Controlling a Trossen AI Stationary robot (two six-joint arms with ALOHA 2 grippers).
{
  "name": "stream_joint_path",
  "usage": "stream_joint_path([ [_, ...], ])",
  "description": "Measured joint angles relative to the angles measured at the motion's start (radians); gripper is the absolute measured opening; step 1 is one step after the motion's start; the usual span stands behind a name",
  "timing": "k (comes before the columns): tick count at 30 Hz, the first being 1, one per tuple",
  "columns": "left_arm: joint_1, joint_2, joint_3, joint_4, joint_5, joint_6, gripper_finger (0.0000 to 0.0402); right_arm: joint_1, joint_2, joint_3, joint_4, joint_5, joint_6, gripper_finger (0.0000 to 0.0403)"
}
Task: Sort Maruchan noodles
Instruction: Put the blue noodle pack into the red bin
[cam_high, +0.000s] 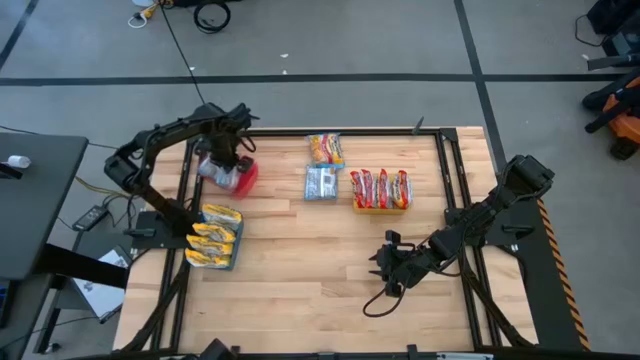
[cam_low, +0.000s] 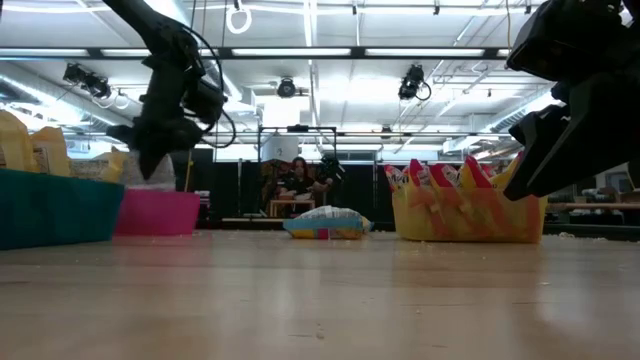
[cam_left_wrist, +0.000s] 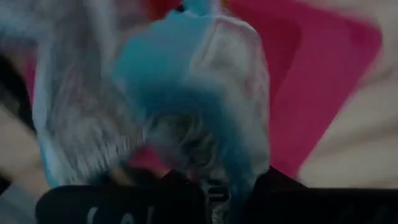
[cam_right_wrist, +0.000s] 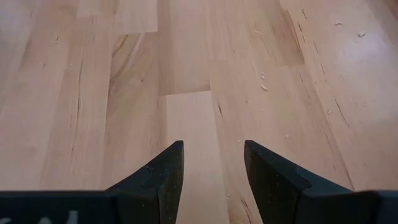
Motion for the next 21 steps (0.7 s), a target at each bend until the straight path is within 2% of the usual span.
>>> stream_joint_path([
  [2, 0.021, -0.001, 0.004, -0.055, 0.0, 0.027, 0.004, 0.0, 0.0, 0.0, 0.0, 0.0, 0.0, 0.0174],
  [9, 0.109, 0.014, 0.007, -0.059, -0.025, 0.093, 0.004, -0.002, 0.0, 0.0, 0.0, 0.0, 0.007, 0.0174],
  [14, 0.106, 0.049, 0.007, -0.033, -0.075, 0.272, 0.004, -0.002, 0.0, 0.0, 0.0, -0.001, 0.008, 0.0174],
  [18, 0.045, 0.049, 0.006, 0.038, -0.18, 0.405, 0.004, -0.002, 0.0, 0.0, -0.003, -0.001, -0.016, 0.0174],
  [21, -0.006, 0.049, 0.006, 0.074, -0.305, 0.48, 0.004, -0.004, 0.0, 0.0, -0.003, 0.0, -0.025, 0.0174],
])
